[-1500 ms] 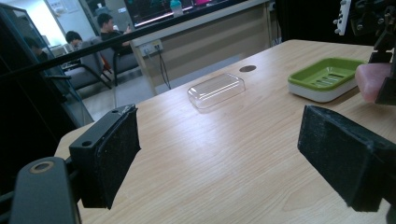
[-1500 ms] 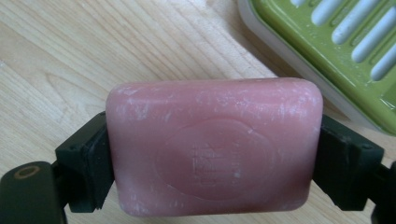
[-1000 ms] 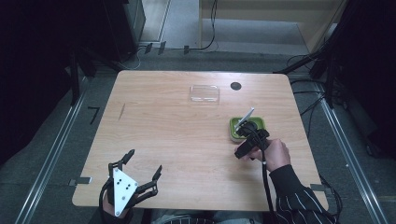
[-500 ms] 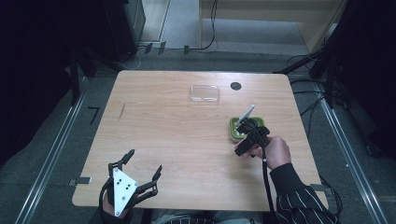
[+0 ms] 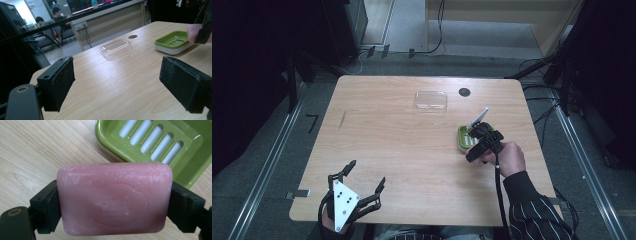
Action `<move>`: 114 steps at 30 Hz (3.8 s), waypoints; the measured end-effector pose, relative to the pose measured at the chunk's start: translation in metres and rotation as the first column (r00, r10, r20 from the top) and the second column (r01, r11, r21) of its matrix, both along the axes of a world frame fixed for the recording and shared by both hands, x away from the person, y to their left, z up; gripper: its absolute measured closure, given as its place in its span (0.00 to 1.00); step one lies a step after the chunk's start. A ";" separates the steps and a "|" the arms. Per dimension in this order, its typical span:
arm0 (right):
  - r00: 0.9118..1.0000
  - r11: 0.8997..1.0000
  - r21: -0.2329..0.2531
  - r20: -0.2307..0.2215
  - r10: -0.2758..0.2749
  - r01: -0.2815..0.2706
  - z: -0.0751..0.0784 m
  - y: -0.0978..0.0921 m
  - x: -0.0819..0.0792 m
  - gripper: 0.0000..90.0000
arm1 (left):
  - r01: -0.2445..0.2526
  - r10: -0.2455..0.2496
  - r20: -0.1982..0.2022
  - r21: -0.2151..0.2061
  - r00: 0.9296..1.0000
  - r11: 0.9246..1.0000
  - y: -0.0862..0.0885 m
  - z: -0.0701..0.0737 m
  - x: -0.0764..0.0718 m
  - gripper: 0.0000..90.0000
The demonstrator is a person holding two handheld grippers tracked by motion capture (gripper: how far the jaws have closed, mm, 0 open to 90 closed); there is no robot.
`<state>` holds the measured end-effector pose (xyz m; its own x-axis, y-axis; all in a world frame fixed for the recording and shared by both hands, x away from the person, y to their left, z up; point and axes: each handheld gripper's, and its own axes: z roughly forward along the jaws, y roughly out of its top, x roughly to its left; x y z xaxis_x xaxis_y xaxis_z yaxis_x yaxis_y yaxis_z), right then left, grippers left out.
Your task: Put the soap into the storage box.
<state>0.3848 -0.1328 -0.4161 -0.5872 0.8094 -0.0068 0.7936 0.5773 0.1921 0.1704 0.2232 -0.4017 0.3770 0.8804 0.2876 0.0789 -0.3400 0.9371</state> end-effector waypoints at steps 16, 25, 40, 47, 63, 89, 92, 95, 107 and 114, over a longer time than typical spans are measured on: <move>1.000 1.000 0.002 0.002 -0.024 0.024 0.000 0.000 0.013 0.15 | -0.002 0.002 0.000 0.005 1.000 1.000 0.001 0.000 -0.001 0.15; 0.999 0.999 0.003 -0.001 -0.034 0.034 -0.001 -0.001 0.022 0.15 | -0.002 0.002 0.000 0.003 1.000 1.000 0.001 0.000 -0.001 0.15; 0.998 0.997 0.024 0.001 -0.070 0.070 -0.003 -0.009 0.033 0.15 | -0.008 0.008 -0.001 0.002 1.000 1.000 0.002 0.000 -0.003 0.15; 0.997 0.996 0.037 0.006 -0.079 0.079 -0.004 -0.009 0.036 0.15 | -0.009 0.009 -0.001 0.004 1.000 1.000 0.003 0.000 -0.003 0.15; 0.985 0.983 0.068 0.025 -0.172 0.170 -0.008 -0.012 0.047 0.15 | 0.005 -0.005 0.002 0.004 1.000 1.000 0.001 0.000 0.000 0.15; 0.965 0.960 0.115 0.032 -0.260 0.254 -0.014 -0.016 0.062 0.15 | 0.002 -0.002 0.002 0.003 1.000 1.000 0.001 0.000 -0.001 0.15; 0.961 0.955 0.122 0.032 -0.276 0.270 -0.015 -0.015 0.064 0.15 | 0.002 -0.002 0.003 0.004 1.000 1.000 0.001 0.000 -0.001 0.15; 0.959 0.953 0.128 0.032 -0.281 0.275 -0.016 -0.014 0.064 0.15 | 0.002 -0.002 0.003 0.004 1.000 1.000 0.001 0.000 0.000 0.15; 0.953 0.943 0.153 0.018 -0.302 0.296 -0.021 -0.017 0.066 0.15 | 0.005 -0.005 0.002 0.006 1.000 1.000 0.001 0.000 -0.001 0.15; 0.948 0.939 0.146 0.021 -0.317 0.310 -0.024 -0.018 0.067 0.15 | 0.005 -0.005 0.002 0.006 1.000 1.000 0.001 0.000 -0.001 0.15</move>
<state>0.4514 -0.1503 -0.4405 -0.3051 0.9471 0.0993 0.9190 0.2654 0.2915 0.1698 0.2239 -0.4019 0.3807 0.8769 0.2936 0.0749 -0.3457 0.9354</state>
